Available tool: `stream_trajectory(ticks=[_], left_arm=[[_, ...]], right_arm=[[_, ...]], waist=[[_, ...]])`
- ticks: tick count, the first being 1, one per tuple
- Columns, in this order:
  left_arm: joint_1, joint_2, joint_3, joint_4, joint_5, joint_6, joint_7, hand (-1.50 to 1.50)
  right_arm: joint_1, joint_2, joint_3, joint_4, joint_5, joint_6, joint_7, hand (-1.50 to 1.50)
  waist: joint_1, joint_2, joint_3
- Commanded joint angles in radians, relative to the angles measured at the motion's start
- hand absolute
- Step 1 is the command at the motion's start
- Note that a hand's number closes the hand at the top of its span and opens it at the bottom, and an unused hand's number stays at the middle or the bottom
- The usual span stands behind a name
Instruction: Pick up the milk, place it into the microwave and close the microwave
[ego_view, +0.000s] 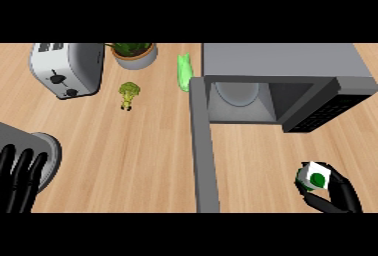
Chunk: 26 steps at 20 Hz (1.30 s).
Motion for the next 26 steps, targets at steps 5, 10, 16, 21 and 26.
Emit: stream_trajectory(ticks=[5, 10, 16, 21, 26], left_arm=[[-0.005, -0.002, -0.008, 0.006, -0.018, 0.003, 0.0, -1.5], [0.04, 0.005, 0.023, 0.034, 0.02, -0.019, -0.037, -1.5], [0.013, 0.031, 0.1, -0.024, 0.102, -0.028, 0.021, -1.5], [0.055, 0.025, 0.124, -0.056, 0.109, -0.033, 0.033, -1.5], [0.064, 0.03, 0.171, 0.018, 0.158, -0.084, -0.032, -1.5]], right_arm=[[-0.002, 0.013, 0.063, -0.034, -0.015, 0.227, -0.185, 1.5], [0.028, 0.068, 0.113, -0.119, -0.031, 0.195, -0.193, 1.5], [0.102, 0.154, 0.154, -0.314, -0.073, 0.108, -0.081, 1.5], [0.166, 0.259, 0.216, -0.547, -0.07, -0.035, 0.099, 1.5], [0.136, 0.289, 0.312, -0.659, -0.081, -0.172, 0.201, 1.5]], waist=[[-0.007, -0.003, 0.0], [-0.008, -0.005, -0.002], [-0.02, -0.006, -0.004], [-0.016, -0.006, -0.003], [-0.012, -0.005, -0.003]])
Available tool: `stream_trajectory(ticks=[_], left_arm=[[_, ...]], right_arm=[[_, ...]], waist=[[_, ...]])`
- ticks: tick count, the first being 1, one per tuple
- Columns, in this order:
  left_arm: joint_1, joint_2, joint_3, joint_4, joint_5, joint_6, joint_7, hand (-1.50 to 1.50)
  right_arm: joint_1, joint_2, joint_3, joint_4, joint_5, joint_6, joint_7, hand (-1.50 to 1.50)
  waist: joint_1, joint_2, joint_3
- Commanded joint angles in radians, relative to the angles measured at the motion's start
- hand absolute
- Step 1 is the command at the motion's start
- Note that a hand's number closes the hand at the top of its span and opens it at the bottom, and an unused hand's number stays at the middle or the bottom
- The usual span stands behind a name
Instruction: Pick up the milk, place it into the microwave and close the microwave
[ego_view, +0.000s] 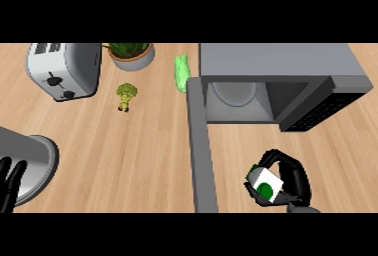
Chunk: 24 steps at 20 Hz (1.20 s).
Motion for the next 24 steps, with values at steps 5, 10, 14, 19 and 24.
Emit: stream_trajectory(ticks=[5, 10, 14, 19, 24], left_arm=[[-0.067, 0.003, 0.074, 0.109, 0.039, -0.019, -0.031, -1.5], [0.04, 0.023, 0.082, -0.009, 0.087, -0.069, 0.009, -1.5], [-0.011, 0.024, 0.084, 0.043, 0.081, -0.071, 0.01, -1.5], [-0.024, -0.013, 0.05, 0.084, 0.019, -0.07, -0.051, -1.5], [-0.029, 0.02, 0.115, 0.086, 0.099, -0.105, -0.041, -1.5]], right_arm=[[-0.129, 0.024, 0.154, -0.154, 0.005, -0.218, 0.248, 1.5], [-0.311, 0.025, 0.169, -0.009, 0.04, -0.407, 0.367, 1.5], [-0.448, 0.025, 0.109, 0.191, 0.11, -0.491, 0.364, 1.5], [-0.674, -0.038, -0.037, 0.46, 0.114, -0.469, 0.316, 1.5], [-0.804, -0.102, -0.079, 0.646, 0.137, -0.501, 0.31, 1.5]], waist=[[0.003, 0.002, 0.0], [0.022, 0.002, 0.001], [0.025, 0.007, 0.001], [0.035, 0.014, 0.002], [0.047, 0.017, 0.002]])
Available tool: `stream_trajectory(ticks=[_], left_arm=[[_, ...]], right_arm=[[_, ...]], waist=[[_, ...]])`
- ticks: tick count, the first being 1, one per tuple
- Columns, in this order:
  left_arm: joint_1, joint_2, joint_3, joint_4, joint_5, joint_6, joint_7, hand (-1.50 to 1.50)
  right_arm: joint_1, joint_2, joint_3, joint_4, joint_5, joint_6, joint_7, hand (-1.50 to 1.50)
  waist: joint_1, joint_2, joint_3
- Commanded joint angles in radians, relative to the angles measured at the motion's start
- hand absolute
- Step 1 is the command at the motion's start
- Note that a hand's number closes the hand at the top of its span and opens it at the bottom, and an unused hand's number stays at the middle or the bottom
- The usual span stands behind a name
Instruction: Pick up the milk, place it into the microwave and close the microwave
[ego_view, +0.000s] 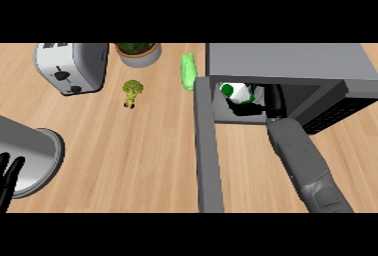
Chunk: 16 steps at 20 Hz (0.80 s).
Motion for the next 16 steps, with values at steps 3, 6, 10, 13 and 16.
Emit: stream_trajectory(ticks=[3, 6, 10, 13, 16], left_arm=[[-0.008, -0.014, -0.023, -0.003, -0.017, -0.003, -0.006, -1.5], [-0.043, 0.004, -0.021, 0.02, -0.013, -0.014, 0.001, -1.5], [-0.027, 0.005, -0.015, 0.038, -0.032, -0.024, -0.025, -1.5], [-0.061, 0.009, -0.01, 0.065, -0.056, -0.013, -0.024, -1.5], [-0.028, 0.002, -0.048, 0.004, -0.082, -0.001, 0.031, -1.5]], right_arm=[[-0.13, -0.049, -0.062, 0.215, 0.033, -0.142, -0.035, 1.5], [-0.222, -0.106, -0.102, 0.235, 0.023, -0.211, 0.02, 1.5], [-0.212, -0.107, -0.078, 0.273, 0.083, -0.365, -0.067, 1.5], [-0.293, -0.129, 0.006, 0.37, 0.173, -0.314, 0.015, -1.5], [-0.303, -0.104, 0.017, 0.409, 0.186, -0.29, 0.015, -1.5]], waist=[[0.031, 0.014, 0.002], [0.042, 0.022, 0.002], [0.051, 0.022, 0.002], [0.06, 0.026, 0.0], [0.061, 0.024, 0.002]])
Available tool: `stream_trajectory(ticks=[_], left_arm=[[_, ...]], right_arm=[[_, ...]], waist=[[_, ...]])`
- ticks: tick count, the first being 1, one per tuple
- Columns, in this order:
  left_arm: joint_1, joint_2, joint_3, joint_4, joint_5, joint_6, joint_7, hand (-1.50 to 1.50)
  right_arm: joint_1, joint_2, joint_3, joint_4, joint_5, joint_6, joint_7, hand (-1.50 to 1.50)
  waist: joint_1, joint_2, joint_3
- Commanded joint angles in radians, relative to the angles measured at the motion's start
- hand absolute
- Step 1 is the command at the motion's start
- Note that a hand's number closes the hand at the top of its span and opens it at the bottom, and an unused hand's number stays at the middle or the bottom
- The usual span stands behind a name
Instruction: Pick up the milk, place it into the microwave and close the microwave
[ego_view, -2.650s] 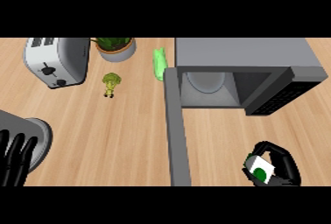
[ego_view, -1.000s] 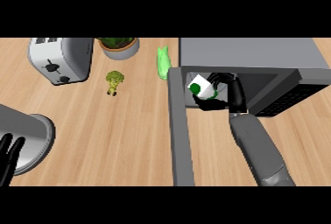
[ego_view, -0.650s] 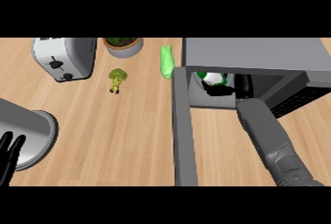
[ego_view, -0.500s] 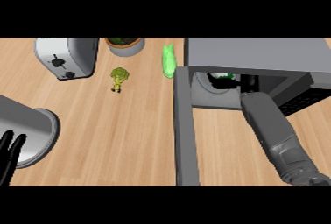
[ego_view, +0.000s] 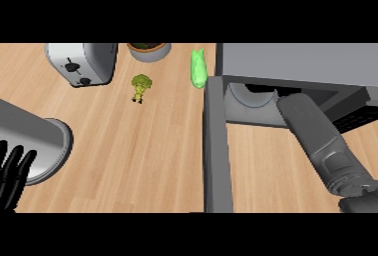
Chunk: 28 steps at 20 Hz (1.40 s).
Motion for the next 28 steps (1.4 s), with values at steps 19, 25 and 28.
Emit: stream_trajectory(ticks=[19, 25, 28], left_arm=[[0.028, 0.013, -0.004, 0.014, -0.048, -0.039, -0.031, -1.5], [0.05, -0.03, -0.056, -0.027, -0.095, -0.014, -0.033, -1.5], [0.082, -0.047, -0.093, -0.057, -0.126, -0.008, -0.021, -1.5]], right_arm=[[-0.065, 0.044, -0.037, 0.083, -0.002, -0.033, 0.002, -1.5], [-0.044, 0.013, -0.069, 0.059, -0.025, -0.042, -0.059, -1.5], [-0.014, -0.005, -0.082, 0.041, -0.034, -0.029, -0.113, -1.5]], waist=[[-0.012, -0.004, 0.0], [-0.016, -0.005, 0.001], [-0.029, -0.011, 0.001]])
